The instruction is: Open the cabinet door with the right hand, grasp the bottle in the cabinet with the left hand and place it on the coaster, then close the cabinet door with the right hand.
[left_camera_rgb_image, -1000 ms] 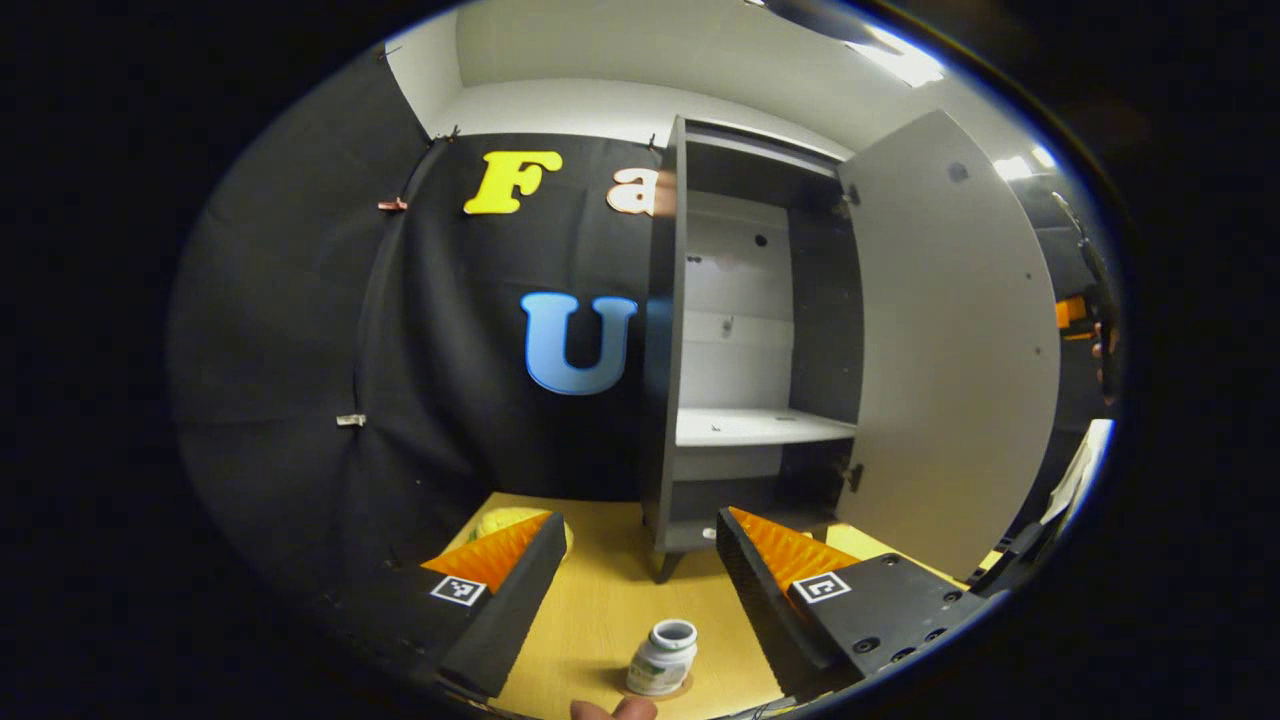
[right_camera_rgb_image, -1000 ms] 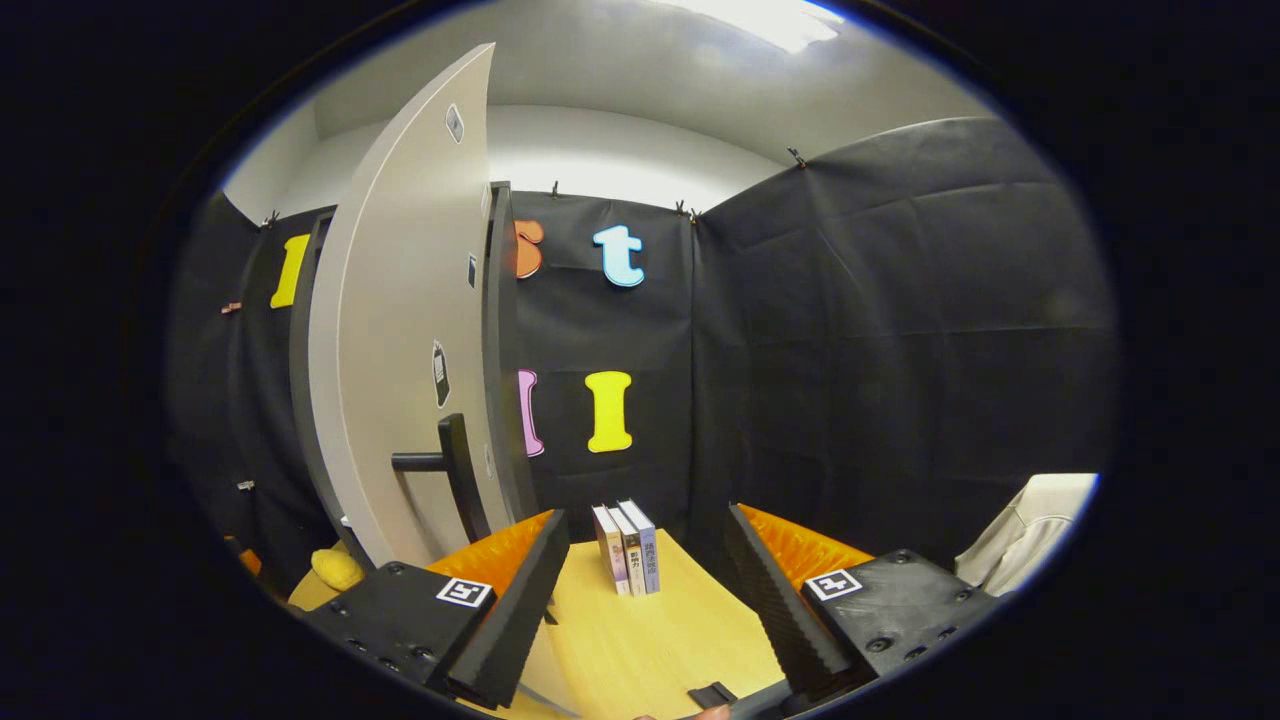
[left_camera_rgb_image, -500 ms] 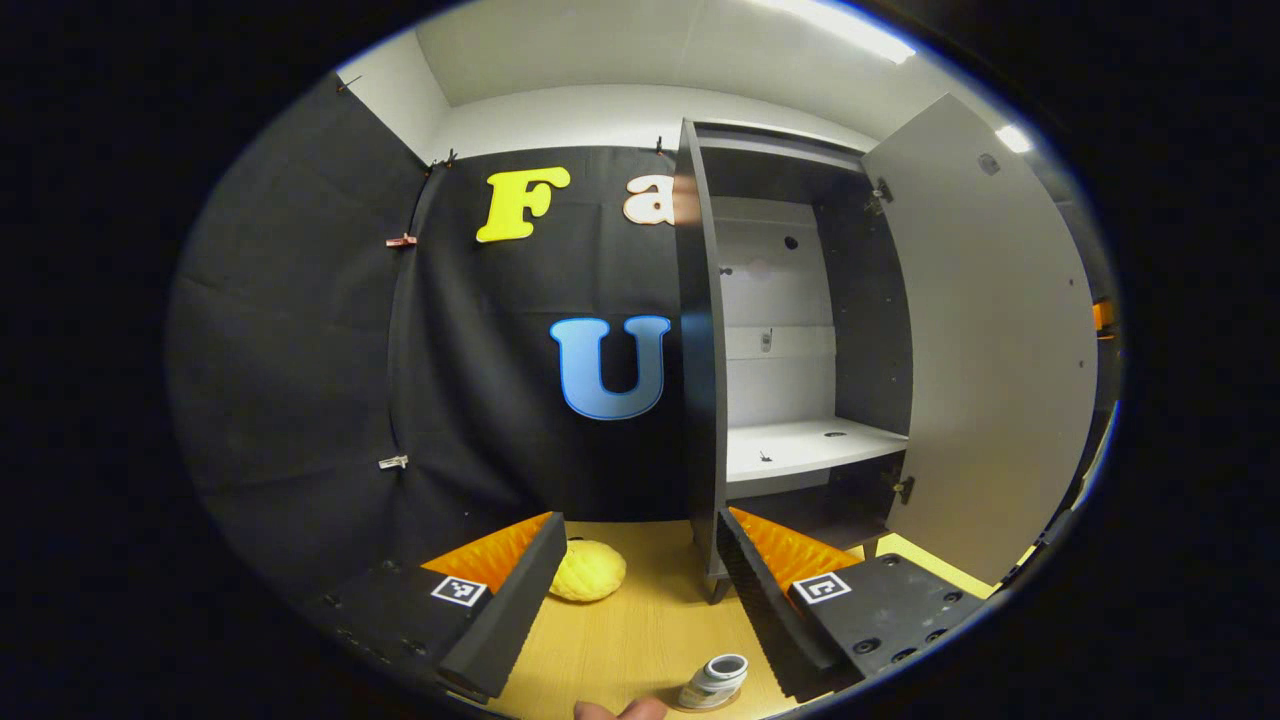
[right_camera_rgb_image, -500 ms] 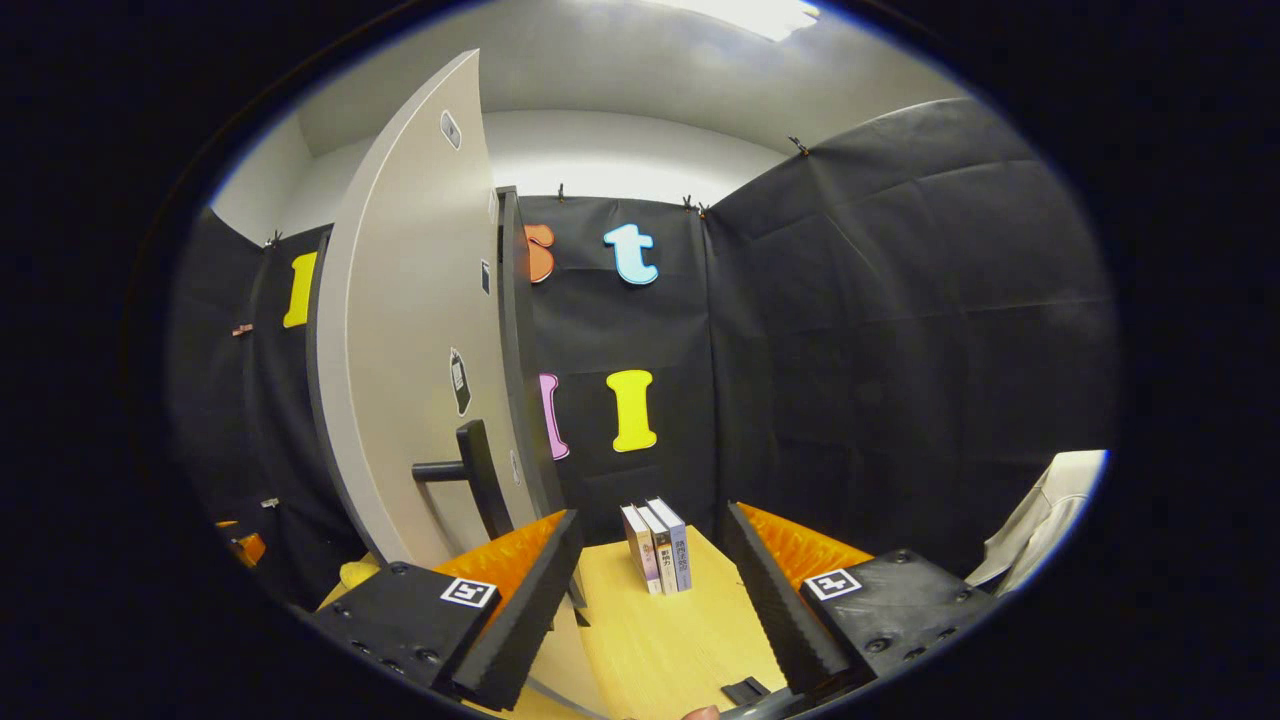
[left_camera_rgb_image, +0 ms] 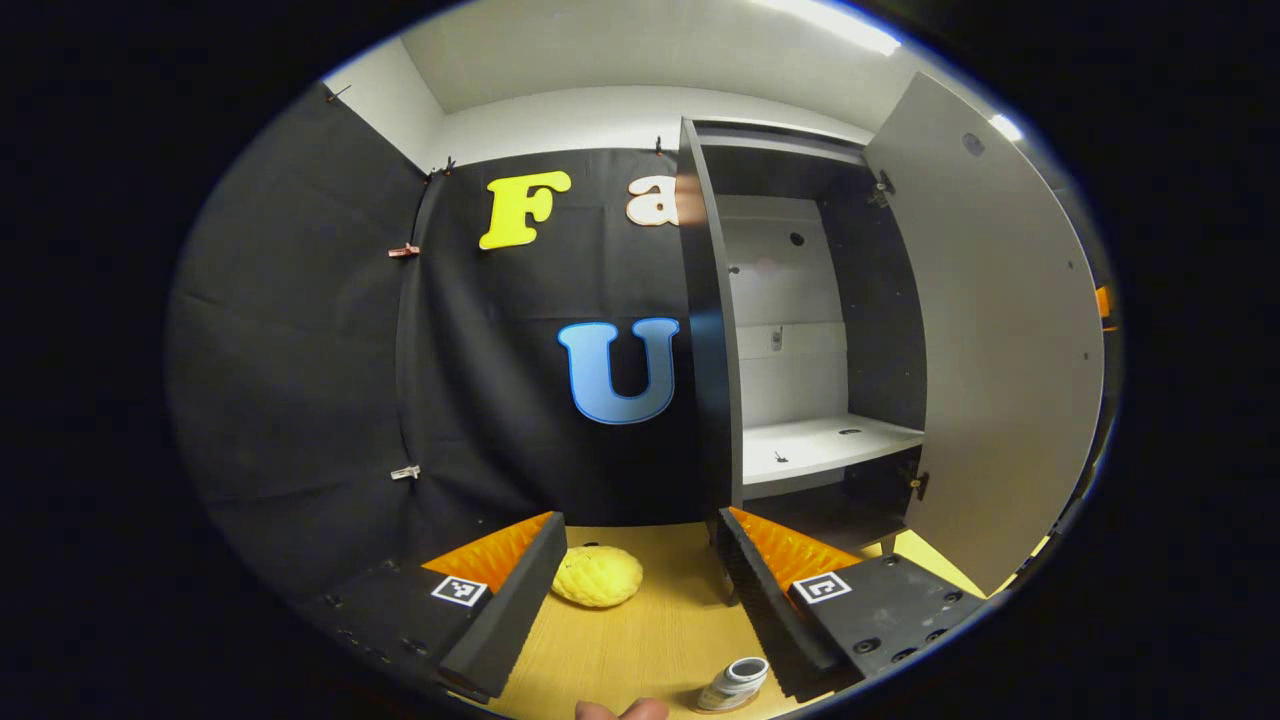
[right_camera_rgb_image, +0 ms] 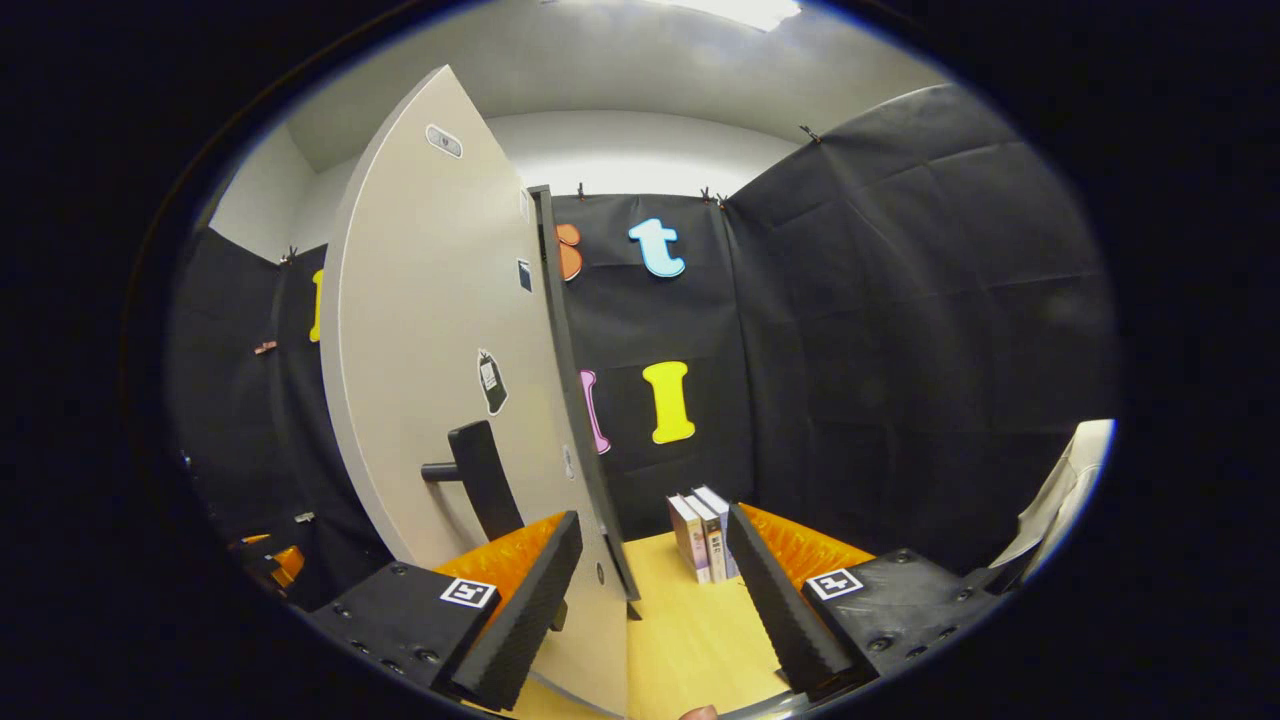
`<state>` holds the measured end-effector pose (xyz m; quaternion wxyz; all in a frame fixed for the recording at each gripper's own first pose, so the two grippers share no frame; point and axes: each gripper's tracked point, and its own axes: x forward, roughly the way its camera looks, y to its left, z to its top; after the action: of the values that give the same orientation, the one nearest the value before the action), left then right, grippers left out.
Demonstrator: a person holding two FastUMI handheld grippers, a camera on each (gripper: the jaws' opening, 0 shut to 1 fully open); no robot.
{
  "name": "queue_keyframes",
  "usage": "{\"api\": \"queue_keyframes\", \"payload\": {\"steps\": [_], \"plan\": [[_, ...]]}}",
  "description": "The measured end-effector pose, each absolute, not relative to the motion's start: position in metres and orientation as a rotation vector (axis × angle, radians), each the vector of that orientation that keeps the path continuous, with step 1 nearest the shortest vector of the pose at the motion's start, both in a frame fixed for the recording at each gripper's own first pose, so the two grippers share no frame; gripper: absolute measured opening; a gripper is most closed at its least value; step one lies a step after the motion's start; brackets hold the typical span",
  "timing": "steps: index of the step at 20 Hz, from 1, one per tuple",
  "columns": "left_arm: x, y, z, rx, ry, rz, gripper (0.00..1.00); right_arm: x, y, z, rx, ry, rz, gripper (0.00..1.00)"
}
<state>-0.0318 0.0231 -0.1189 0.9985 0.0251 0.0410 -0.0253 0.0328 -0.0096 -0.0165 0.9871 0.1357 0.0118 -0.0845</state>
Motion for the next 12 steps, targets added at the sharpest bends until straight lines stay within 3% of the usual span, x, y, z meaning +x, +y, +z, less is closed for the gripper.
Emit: {"api": "queue_keyframes", "payload": {"steps": [9,12], "plan": [[-0.041,0.035,-0.122,0.052,0.083,-0.038,0.95,0.056,0.082,-0.012,0.239,0.027,0.013,1.00],[-0.042,0.041,-0.122,0.046,0.085,-0.024,0.94,0.068,0.113,-0.012,0.234,0.029,0.057,0.97]]}}
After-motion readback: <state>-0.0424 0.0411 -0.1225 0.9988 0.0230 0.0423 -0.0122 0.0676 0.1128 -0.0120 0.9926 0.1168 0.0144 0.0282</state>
